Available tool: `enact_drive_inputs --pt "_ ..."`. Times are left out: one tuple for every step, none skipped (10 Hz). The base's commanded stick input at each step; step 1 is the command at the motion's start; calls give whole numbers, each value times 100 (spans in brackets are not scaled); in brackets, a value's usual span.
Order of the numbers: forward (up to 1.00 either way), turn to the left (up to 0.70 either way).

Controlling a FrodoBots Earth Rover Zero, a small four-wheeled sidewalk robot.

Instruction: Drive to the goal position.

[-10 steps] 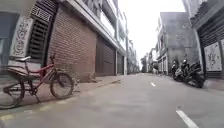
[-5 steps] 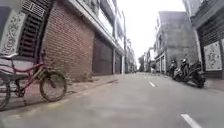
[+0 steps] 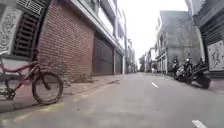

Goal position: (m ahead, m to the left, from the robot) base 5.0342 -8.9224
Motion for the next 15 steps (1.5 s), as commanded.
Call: enact_drive_inputs --pt "45 0" --pt "45 0" --pt "45 0" --pt "45 0" --pt "45 0" --pt "45 0" --pt "45 0" --pt "45 0" --pt "45 0" --pt "45 0" --pt "45 0" --pt "45 0" --pt "45 0" --pt "45 0" --pt "45 0"
